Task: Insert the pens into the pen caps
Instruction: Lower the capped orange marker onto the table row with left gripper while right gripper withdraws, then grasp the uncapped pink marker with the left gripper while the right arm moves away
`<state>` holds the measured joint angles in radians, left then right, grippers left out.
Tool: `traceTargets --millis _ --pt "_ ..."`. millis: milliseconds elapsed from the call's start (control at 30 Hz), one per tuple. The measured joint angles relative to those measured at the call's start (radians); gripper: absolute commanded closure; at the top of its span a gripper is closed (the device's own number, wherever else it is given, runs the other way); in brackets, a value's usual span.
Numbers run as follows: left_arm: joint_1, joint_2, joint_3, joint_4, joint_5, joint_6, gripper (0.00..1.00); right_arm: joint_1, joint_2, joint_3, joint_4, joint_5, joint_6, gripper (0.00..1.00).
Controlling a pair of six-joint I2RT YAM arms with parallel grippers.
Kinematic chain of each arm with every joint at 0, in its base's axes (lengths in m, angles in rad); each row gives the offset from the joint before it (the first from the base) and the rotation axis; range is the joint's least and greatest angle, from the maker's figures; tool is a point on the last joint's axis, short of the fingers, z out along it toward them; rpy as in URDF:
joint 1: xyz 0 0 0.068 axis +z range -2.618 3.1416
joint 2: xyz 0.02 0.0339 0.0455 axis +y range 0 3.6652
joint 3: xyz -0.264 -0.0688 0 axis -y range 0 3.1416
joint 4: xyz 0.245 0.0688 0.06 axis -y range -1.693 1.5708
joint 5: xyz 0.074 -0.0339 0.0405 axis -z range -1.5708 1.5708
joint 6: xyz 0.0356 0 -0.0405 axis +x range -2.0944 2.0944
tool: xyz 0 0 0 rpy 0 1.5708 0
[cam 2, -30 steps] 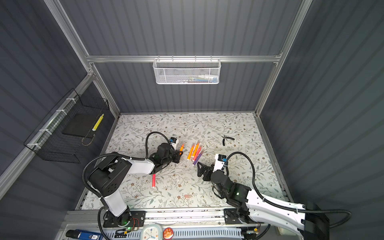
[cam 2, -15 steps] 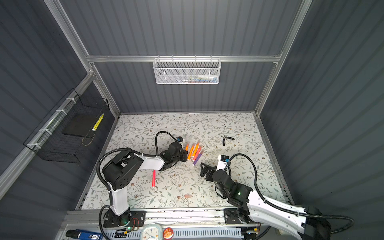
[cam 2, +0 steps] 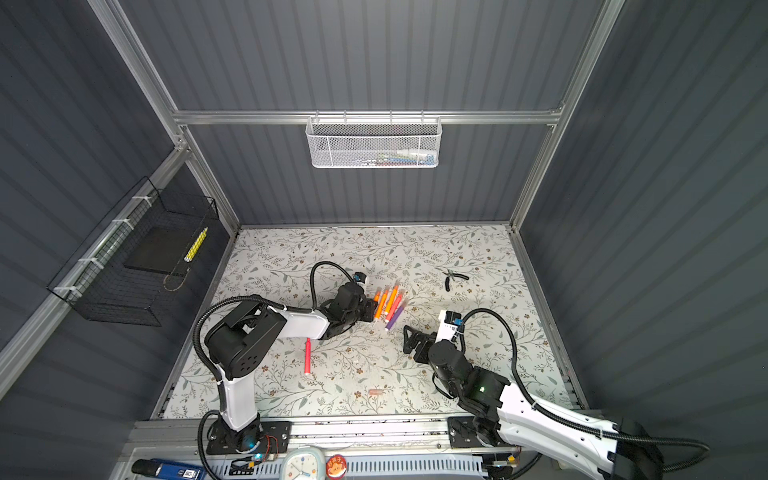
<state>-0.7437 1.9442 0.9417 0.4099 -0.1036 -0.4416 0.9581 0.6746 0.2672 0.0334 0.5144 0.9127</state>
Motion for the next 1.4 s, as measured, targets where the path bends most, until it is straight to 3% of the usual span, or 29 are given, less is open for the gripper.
traceTargets --millis 167,333,500,633,800,967,1200,1400 --pt "0.000 -0.028 0.021 -0.050 0.013 0.009 0.49 -0.016 -0.003 0.003 -0.001 -0.003 -0.024 0.01" --pt "0.000 -0.196 0.016 -0.123 0.008 0.026 0.40 -0.059 0.014 0.034 0.013 -0.003 -0.089 0.01" --pt "0.000 -0.504 -0.079 -0.154 -0.096 0.028 0.35 -0.156 0.077 0.100 0.067 -0.031 -0.184 0.01" --pt "0.000 -0.640 -0.150 -0.209 -0.227 0.018 0.33 -0.270 0.153 0.160 0.127 -0.076 -0.255 0.01" --pt "0.000 -0.682 -0.204 -0.368 -0.392 -0.013 0.31 -0.419 0.261 0.211 0.209 -0.096 -0.334 0.01" --pt "0.004 -0.706 -0.213 -0.488 -0.449 -0.036 0.31 -0.478 0.361 0.223 0.355 -0.109 -0.410 0.01" --pt "0.020 -0.705 -0.220 -0.613 -0.460 -0.092 0.32 -0.544 0.585 0.339 0.441 -0.211 -0.452 0.01" --pt "0.026 -0.736 -0.291 -0.640 -0.407 -0.161 0.33 -0.559 0.614 0.361 0.454 -0.266 -0.477 0.01"
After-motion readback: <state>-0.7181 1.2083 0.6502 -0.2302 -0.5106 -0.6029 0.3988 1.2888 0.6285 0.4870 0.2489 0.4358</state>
